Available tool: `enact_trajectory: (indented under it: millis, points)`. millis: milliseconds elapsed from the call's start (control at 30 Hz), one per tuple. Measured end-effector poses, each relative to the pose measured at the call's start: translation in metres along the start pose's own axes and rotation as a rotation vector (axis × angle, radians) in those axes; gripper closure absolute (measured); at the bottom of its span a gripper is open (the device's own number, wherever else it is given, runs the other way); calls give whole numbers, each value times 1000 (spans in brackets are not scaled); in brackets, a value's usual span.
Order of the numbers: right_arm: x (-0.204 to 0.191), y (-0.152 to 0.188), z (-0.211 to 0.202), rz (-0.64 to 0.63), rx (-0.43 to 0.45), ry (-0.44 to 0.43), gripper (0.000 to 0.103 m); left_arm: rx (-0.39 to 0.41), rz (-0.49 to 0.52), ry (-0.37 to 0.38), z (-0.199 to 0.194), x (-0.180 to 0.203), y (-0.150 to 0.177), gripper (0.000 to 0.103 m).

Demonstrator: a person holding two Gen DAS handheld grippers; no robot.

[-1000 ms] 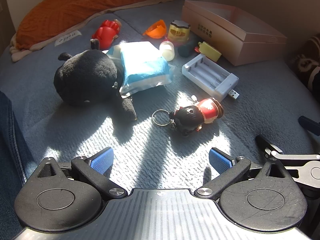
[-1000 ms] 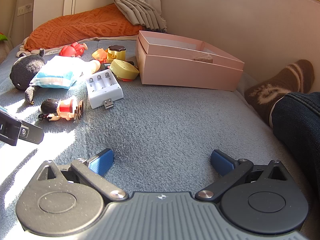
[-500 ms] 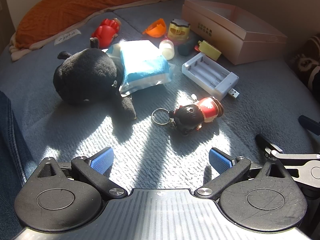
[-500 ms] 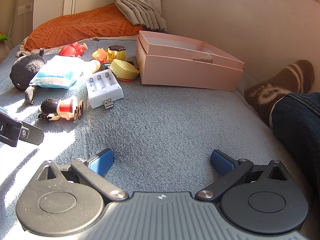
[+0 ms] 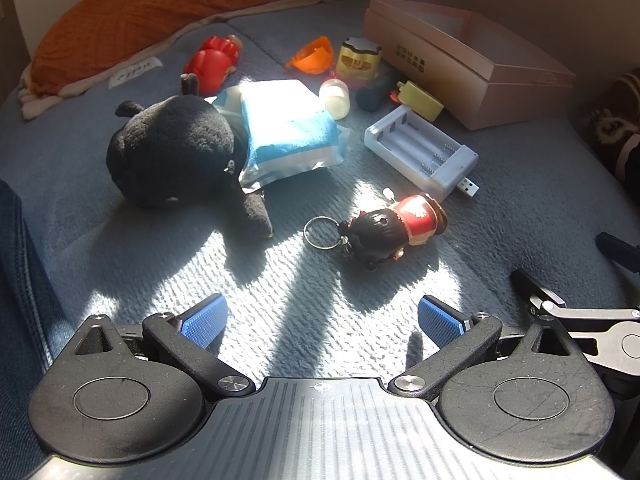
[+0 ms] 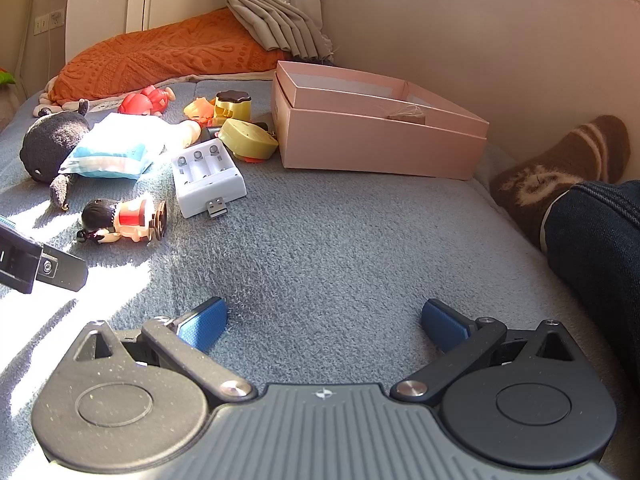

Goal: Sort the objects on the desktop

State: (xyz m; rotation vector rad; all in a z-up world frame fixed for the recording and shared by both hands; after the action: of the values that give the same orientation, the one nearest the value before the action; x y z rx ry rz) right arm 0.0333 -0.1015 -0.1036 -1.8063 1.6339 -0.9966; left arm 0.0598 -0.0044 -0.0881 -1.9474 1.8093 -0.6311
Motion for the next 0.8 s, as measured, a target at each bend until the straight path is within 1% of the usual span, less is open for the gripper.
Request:
enact_trajectory:
  millis: [200, 333, 467, 633, 700, 800]
  points:
    - [0, 0, 0, -13, 0, 10, 0, 2, -4, 3, 1, 1, 2, 0]
    - [-1, -4, 3, -37, -4, -13, 0, 5, -5, 7, 1, 2, 2, 0]
    - [-3, -13, 11, -88, -28, -77, 0, 7, -11, 14, 2, 3, 2, 0]
    - [-7, -18, 15, -146, -48, -121, 0, 8, -17, 28, -6, 3, 3, 0]
    - [-10, -22, 18, -185, -70, -147, 0, 8, -20, 30, -8, 3, 4, 0]
    - [-16, -32, 28, -297, -137, -232, 0, 5, -23, 31, -8, 2, 3, 0]
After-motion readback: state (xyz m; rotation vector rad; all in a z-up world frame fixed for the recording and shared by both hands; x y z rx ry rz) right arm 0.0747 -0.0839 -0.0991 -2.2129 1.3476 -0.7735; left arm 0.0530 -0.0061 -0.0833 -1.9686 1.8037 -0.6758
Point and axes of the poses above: each gripper's, at about its wrist camera, not at the fingertips, and z roughly the way its jaws point, x to its right, y to its underside, the point moved 10 cm from there along z, roughly the way its jaws point, and after that the axes turned 5 degrees about -z, right-handed, at the moved point
